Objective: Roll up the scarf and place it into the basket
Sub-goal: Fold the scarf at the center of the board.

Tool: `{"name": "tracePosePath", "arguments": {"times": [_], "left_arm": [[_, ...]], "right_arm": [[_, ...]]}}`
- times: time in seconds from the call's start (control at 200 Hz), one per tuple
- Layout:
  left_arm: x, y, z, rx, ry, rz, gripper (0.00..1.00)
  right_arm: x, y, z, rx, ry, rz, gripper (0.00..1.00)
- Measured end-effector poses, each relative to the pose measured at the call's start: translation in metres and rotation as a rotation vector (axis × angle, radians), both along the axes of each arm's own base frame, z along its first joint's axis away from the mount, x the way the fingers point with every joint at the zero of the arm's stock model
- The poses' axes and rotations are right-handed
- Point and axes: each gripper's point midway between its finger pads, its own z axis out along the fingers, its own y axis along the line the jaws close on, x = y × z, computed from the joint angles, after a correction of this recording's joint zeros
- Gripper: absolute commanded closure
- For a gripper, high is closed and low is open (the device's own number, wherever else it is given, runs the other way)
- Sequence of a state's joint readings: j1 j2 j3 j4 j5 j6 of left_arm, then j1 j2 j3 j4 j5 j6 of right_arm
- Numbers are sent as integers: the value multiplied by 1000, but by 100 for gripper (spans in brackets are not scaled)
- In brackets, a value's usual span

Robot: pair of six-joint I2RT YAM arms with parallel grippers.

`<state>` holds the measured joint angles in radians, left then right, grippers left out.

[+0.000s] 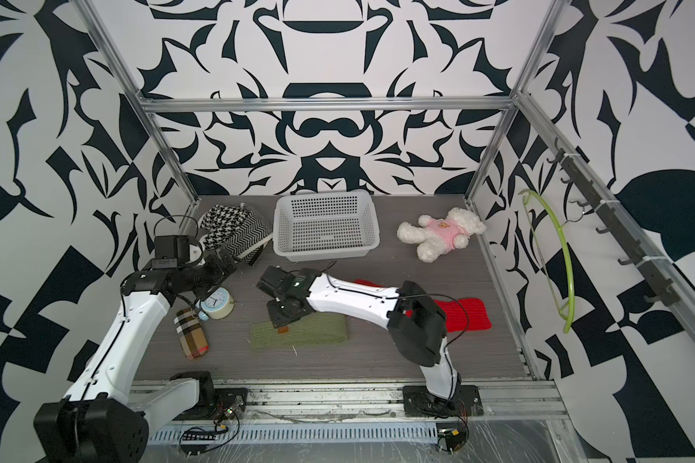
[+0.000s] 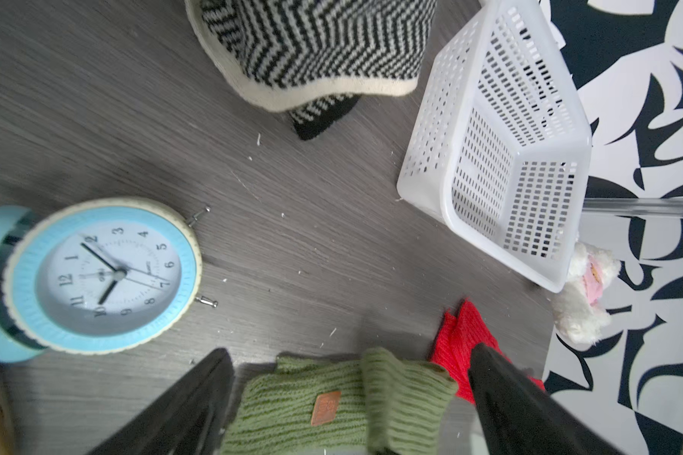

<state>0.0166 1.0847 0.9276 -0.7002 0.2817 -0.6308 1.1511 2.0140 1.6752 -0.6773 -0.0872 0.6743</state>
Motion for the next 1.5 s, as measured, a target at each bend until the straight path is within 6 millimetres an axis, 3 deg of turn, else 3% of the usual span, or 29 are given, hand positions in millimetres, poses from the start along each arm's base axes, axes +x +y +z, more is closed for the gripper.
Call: {"name": "tracePosePath", "arguments": {"times": [0.1,0.2,0.34,0.46,0.585,0.71,0.855,1.095,1.205,1.364,1.499], "left_arm": [[-7,-6,-12,-28,34,-22,1],[-16,-12,-27,-61,75,-42,1],[-30,-33,-44,-75,125,-103,1],[-44,-58,-54,-75,157,-177,0],[-61,-73,-70,-65,204,-213,7],[-78,-76,-87,-48,258,-216,12],[-90,-64,-93,0,276,-172,14],[-96,-54,-101,62,307,-148,38],[-101,-59,-114,77,349,-157,59],[-110,-72,-137,110,407,-204,87],[-108,-90,-150,136,423,-241,92]], "right_arm": [[-18,35,-5,53,37,68,81],[-34,35,-13,47,67,103,72],[-31,-9,-10,14,75,54,71],[-7,-51,8,22,43,-34,70],[16,-84,16,22,13,-119,70],[21,-107,7,-12,11,-151,70],[19,-120,-2,-47,10,-141,70],[16,-120,-1,-36,12,-116,70],[13,-111,-10,-14,42,-100,71],[8,-97,-40,-2,113,-79,72],[2,-103,-76,-41,182,-90,73]]}}
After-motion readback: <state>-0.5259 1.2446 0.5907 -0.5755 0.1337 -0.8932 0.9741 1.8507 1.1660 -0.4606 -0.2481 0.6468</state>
